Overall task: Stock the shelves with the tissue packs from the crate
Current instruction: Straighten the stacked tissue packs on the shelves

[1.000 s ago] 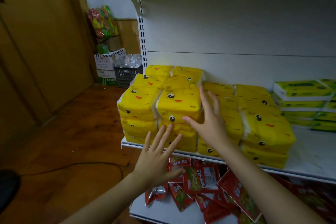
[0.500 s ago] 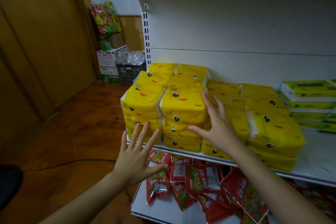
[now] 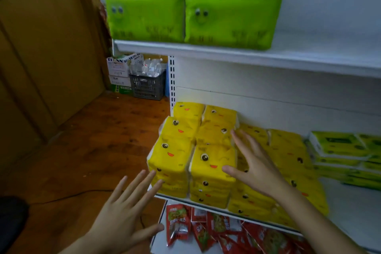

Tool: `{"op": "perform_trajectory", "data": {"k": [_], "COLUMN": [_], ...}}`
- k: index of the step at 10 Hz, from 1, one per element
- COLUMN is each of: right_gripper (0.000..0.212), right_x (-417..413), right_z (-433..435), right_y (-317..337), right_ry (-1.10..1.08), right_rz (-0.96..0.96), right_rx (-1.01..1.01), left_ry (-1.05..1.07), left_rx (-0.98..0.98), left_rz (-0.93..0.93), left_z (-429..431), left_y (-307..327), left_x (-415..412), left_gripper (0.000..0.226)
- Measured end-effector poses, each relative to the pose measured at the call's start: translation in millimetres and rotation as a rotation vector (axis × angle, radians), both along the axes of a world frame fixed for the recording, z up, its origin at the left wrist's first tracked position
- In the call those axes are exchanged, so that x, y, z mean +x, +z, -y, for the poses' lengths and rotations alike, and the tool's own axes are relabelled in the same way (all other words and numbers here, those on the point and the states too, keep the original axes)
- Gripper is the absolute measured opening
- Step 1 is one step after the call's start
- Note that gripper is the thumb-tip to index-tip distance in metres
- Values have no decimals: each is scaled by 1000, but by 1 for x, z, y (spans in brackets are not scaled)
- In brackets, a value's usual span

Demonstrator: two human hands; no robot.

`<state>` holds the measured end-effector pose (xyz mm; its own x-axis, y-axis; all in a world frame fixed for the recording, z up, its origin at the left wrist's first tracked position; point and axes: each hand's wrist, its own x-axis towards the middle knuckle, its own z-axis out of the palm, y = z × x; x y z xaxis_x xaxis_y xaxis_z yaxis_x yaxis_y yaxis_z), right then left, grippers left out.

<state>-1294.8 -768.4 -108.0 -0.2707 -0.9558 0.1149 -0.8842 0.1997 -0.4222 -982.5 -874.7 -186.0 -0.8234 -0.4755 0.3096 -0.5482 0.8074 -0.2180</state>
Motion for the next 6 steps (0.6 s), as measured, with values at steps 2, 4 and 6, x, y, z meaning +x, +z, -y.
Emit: {"op": "perform_trajectory", "data": {"k": [2, 4, 6], "right_gripper": [99, 88, 87], "right_x": [18, 48, 72], "right_z": [17, -6, -63], "right_y": [78, 154, 231], "right_ry": [-33, -14, 41], "right_rz": [-134, -195, -118], "right_rx": [221, 376, 480], "left_ry": [23, 206, 272], "left_rx": [51, 281, 293], "left_rz": [-87, 44, 54], "left_z": [-6, -24, -67], "left_y": [111, 212, 294], "left_x": [-22, -35, -17], "left_gripper": [83, 79, 86]}}
